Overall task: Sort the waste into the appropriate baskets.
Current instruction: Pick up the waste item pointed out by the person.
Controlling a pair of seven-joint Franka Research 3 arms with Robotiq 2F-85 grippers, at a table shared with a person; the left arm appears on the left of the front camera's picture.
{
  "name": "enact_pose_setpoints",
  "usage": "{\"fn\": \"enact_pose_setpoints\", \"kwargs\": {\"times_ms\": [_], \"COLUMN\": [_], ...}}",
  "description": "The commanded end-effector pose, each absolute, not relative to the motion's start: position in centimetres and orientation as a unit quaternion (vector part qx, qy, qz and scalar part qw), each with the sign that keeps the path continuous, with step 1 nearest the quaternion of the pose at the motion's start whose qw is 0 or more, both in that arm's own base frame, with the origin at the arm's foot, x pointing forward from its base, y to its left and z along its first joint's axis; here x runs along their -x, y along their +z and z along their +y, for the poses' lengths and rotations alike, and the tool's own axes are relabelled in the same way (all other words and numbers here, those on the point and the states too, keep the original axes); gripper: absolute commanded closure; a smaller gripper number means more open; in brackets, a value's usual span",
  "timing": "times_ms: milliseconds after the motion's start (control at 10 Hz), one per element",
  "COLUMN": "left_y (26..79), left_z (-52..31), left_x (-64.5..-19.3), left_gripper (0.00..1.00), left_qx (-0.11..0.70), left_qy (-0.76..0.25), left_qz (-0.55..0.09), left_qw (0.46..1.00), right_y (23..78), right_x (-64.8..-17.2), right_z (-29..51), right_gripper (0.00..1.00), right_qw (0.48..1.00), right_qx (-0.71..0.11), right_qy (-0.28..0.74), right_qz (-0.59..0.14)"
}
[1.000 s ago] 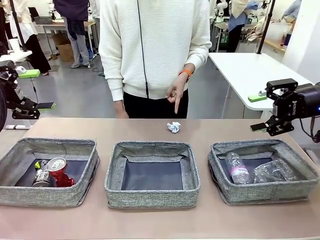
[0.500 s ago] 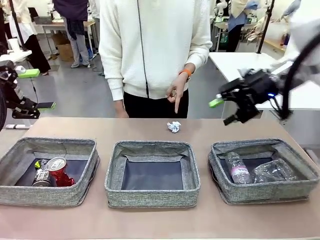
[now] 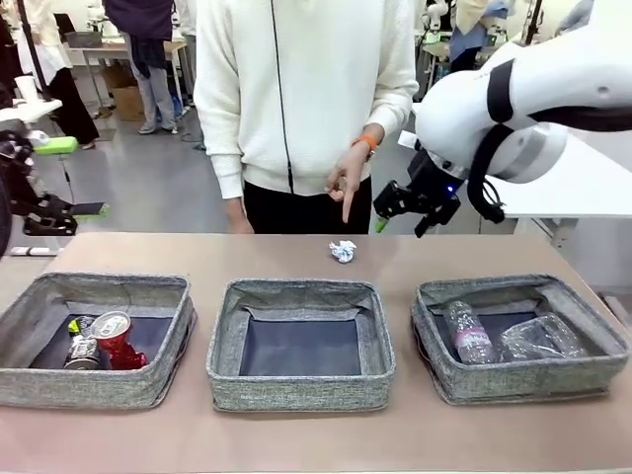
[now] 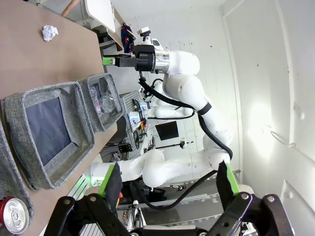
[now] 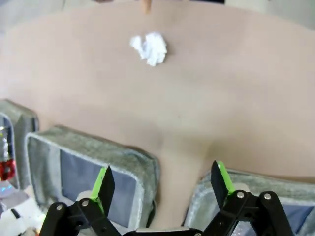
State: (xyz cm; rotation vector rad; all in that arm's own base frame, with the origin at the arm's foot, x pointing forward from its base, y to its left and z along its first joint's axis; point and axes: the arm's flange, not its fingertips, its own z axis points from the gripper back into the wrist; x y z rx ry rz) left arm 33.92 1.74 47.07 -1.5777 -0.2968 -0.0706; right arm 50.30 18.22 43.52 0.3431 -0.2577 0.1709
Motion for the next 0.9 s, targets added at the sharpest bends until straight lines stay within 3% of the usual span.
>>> {"fn": "enact_pose_setpoints", "kwargs": {"times_ms": [0,300,800], "left_y": [47.3,47.3,47.3], "left_z": [1.7,1.7,1.7], "left_x": [-33.6,-33.6,-33.6], "left_gripper": [0.0,0.0,0.0], "left_qx": [0.712,0.712,0.712], "left_qy": [-0.033,-0.033,-0.033], "left_qz": [-0.136,-0.136,-0.136], "left_qw": [0.688,0.688,0.688], "right_y": [43.7,42.5,34.9], "right_x": [-49.1,-52.0,-58.9], "right_z": [17.8,18.8,20.6], "right_gripper": [0.0,0.0,0.0], "right_qw": [0.978,0.957,0.943], "right_qx": [-0.118,-0.153,-0.184], "right_qy": [0.051,0.132,0.205], "right_qz": [-0.162,-0.206,-0.186]}}
